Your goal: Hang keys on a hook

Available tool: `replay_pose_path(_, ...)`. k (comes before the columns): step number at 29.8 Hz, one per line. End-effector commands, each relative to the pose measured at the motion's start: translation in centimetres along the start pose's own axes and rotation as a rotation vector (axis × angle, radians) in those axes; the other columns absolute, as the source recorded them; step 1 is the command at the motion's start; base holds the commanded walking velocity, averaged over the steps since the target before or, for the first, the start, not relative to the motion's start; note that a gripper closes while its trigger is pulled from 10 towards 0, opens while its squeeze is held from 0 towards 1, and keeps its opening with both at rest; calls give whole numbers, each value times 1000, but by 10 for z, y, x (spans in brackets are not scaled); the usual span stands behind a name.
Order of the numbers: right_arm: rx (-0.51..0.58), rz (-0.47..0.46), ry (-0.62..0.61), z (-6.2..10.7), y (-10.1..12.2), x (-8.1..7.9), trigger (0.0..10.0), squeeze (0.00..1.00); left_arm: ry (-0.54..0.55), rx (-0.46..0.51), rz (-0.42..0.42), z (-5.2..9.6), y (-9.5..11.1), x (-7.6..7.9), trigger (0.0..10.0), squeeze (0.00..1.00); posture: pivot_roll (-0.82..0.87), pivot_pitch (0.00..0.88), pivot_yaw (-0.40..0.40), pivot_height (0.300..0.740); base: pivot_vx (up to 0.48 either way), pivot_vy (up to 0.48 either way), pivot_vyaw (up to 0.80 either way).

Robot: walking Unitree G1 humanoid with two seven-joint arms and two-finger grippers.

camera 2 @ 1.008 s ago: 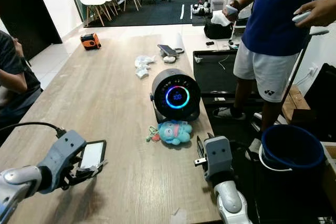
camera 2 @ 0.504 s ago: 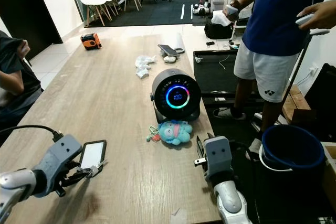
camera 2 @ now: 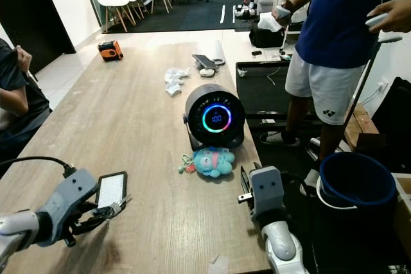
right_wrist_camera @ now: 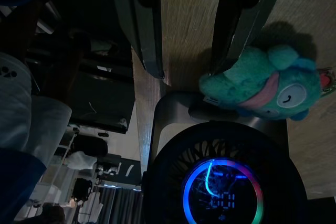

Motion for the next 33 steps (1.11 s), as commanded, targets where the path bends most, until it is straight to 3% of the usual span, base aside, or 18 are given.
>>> replay_pose_path(1, -6, -8, 4, 1, -1, -1, 10000, 0, 4, -7, -34, 11, 1, -6, 9373, 0, 66, 152, 103, 740, 0, 0, 0)
replay_pose_path(6, -5, -8, 6, 1, -1, -1, 10000, 0, -5, -8, -38, 13, 0, -5, 8706, 0, 67, 149, 102, 740, 0, 0, 0)
replay_pose_path(8, -5, -8, 7, 1, -1, -2, 10000, 0, -33, 8, -27, 12, -1, 2, 7059, 0, 67, 149, 102, 740, 0, 0, 0)
replay_pose_path(18, -6, -8, 11, 1, -2, -2, 10000, 0, -74, 54, 11, 7, 1, 24, 6471, 0, 71, 147, 100, 740, 0, 0, 0)
replay_pose_path(20, -6, -10, 15, 0, -1, -3, 10000, 0, -60, 75, 22, 1, 2, 27, 5961, 0, 72, 147, 96, 740, 0, 0, 0)
replay_pose_path(25, -4, -10, 20, -1, -1, -4, 10000, 0, 31, 96, 50, -10, 2, 23, 5804, 0, 73, 148, 94, 740, 0, 0, 0)
replay_pose_path(33, -8, -9, 15, 1, -2, -3, 10000, 0, 32, 82, 48, -10, -1, 23, 4824, 0, 69, 152, 99, 740, 0, 0, 0)
Point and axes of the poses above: a point about 5 cm out from each wrist's last joint towards the gripper, its own z axis pointing back from the gripper into the wrist, its own y axis along the axis of the wrist's last joint, x = y × z, the point moved 2 cm from there along -z, pointing out of the wrist towards the gripper, and after that the axes turned 10 degrees about z, right-handed, at the moved point
